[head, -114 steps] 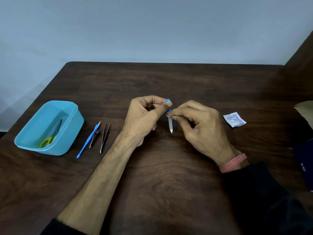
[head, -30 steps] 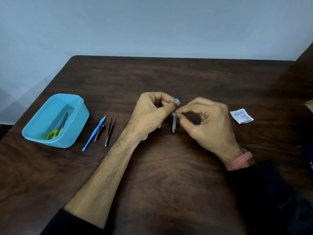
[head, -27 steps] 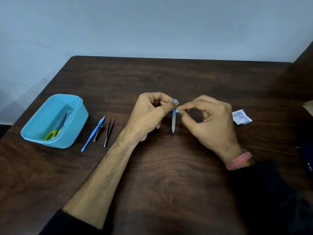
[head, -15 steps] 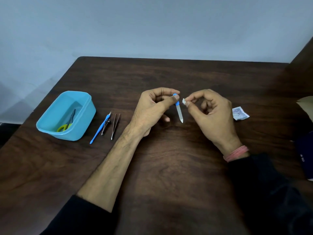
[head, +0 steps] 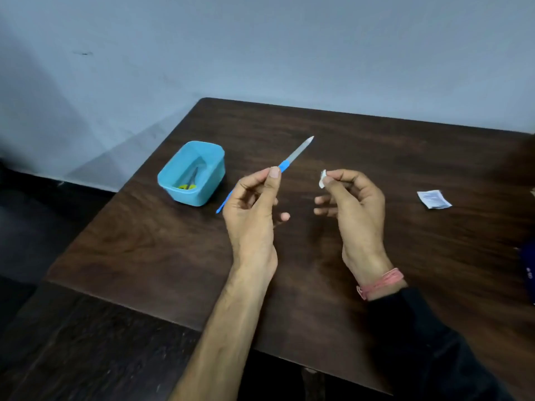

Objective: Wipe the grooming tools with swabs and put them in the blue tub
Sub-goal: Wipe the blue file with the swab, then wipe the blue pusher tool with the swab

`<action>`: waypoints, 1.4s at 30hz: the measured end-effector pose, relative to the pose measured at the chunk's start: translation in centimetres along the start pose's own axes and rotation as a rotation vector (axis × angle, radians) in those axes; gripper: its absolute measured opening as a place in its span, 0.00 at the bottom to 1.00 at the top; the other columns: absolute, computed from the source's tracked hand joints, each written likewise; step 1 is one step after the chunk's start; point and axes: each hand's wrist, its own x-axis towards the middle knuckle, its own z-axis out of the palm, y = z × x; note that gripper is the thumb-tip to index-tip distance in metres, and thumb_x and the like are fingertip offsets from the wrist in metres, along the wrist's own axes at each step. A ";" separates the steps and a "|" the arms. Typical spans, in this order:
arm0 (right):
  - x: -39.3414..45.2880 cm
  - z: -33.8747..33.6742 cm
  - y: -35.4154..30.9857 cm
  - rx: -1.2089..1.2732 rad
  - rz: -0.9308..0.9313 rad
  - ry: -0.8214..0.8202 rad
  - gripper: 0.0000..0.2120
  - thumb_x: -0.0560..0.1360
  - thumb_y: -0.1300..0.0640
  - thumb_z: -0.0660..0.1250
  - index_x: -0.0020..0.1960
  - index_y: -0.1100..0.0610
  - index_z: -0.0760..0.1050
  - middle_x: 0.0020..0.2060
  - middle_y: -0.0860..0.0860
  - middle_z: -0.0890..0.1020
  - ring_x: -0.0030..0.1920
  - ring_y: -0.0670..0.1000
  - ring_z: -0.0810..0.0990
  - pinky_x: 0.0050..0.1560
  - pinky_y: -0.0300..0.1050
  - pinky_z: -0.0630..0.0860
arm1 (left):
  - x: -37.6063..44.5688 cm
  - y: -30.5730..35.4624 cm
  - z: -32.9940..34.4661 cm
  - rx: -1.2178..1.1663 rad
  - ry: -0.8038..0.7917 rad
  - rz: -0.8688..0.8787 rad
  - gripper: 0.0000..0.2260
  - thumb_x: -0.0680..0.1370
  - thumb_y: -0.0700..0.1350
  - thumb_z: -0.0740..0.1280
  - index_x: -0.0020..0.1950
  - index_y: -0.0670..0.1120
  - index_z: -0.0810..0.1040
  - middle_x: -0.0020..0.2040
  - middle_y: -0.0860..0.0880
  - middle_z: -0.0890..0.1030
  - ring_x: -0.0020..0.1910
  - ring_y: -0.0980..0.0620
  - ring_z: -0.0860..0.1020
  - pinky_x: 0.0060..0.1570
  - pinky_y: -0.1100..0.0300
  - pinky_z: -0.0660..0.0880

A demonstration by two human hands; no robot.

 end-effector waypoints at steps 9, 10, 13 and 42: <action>-1.4 7.9 -1.7 0.085 0.037 -0.146 0.02 0.82 0.64 0.76 0.54 0.62 0.85 0.43 0.53 0.87 0.36 0.50 0.84 0.33 0.45 0.83 | 6.8 8.4 -8.3 0.687 0.455 0.632 0.09 0.76 0.60 0.78 0.46 0.56 0.88 0.43 0.60 0.88 0.45 0.55 0.85 0.51 0.50 0.82; -1.6 8.4 -1.6 0.083 0.041 -0.163 0.02 0.82 0.64 0.75 0.54 0.62 0.85 0.43 0.53 0.87 0.36 0.50 0.84 0.33 0.44 0.83 | 7.7 8.7 -9.1 0.792 0.474 0.638 0.10 0.76 0.61 0.77 0.46 0.56 0.88 0.42 0.59 0.88 0.47 0.52 0.85 0.55 0.47 0.82; -2.2 9.1 -0.9 0.070 0.050 -0.200 0.01 0.82 0.64 0.75 0.52 0.60 0.85 0.40 0.51 0.86 0.35 0.49 0.83 0.32 0.43 0.82 | 9.7 9.5 -10.4 1.076 0.474 0.615 0.08 0.75 0.61 0.76 0.45 0.58 0.87 0.41 0.58 0.87 0.50 0.47 0.85 0.60 0.43 0.78; -2.7 6.4 2.8 -0.076 0.143 -0.178 0.02 0.81 0.59 0.77 0.52 0.53 0.88 0.47 0.52 0.88 0.38 0.47 0.84 0.34 0.43 0.82 | 9.9 12.6 -9.0 1.586 0.292 0.396 0.19 0.73 0.66 0.80 0.56 0.56 0.89 0.49 0.54 0.90 0.53 0.47 0.87 0.62 0.46 0.77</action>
